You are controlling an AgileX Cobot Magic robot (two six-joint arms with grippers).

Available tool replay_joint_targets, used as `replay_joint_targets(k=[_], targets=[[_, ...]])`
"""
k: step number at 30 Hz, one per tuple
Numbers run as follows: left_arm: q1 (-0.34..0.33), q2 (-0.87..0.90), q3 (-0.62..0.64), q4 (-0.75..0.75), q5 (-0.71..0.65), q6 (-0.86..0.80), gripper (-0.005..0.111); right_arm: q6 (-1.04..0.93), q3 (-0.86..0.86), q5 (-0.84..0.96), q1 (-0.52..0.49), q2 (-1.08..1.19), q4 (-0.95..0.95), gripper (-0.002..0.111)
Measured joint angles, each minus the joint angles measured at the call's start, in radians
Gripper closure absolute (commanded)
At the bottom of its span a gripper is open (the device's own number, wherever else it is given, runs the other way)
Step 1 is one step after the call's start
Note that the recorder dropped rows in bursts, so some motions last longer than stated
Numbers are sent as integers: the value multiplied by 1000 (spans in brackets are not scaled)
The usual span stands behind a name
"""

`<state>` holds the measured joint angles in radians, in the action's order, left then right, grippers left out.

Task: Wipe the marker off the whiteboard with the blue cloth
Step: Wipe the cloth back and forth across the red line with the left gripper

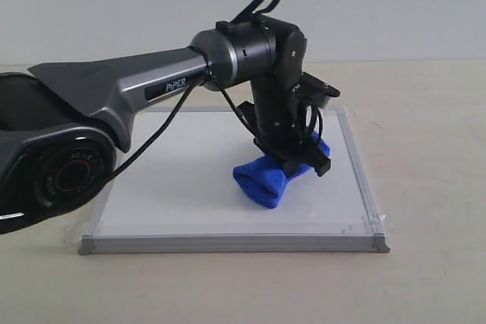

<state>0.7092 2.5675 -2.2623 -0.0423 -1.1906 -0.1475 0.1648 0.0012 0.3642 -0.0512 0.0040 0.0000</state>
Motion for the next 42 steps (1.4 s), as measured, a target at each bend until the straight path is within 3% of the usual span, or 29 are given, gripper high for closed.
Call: replay_joint_targets(k=[5, 11, 14, 18, 21, 23, 28, 31, 37, 42], targets=[[-18, 0, 0, 61, 0, 112, 102, 0, 0, 0, 0, 0, 0, 108], [-184, 0, 0, 76, -3, 181, 102, 0, 0, 0, 0, 0, 0, 108], [-240, 0, 0, -8, -4, 183, 102, 0, 0, 0, 0, 0, 0, 108], [-259, 2, 0, -148, -4, 88, 102, 0, 0, 0, 0, 0, 0, 108], [-226, 11, 2, -277, -4, -13, 102, 0, 0, 0, 0, 0, 0, 108], [-169, 13, 2, -337, -4, -73, 102, 0, 0, 0, 0, 0, 0, 108], [-25, 19, 8, -404, -9, -144, 102, 0, 0, 0, 0, 0, 0, 108], [16, 19, 6, -414, -20, -152, 102, 0, 0, 0, 0, 0, 0, 108], [3, 22, -5, -346, -27, -114, 102, 0, 0, 0, 0, 0, 0, 108], [-47, 20, -10, -269, -27, -22, 102, 0, 0, 0, 0, 0, 0, 108]])
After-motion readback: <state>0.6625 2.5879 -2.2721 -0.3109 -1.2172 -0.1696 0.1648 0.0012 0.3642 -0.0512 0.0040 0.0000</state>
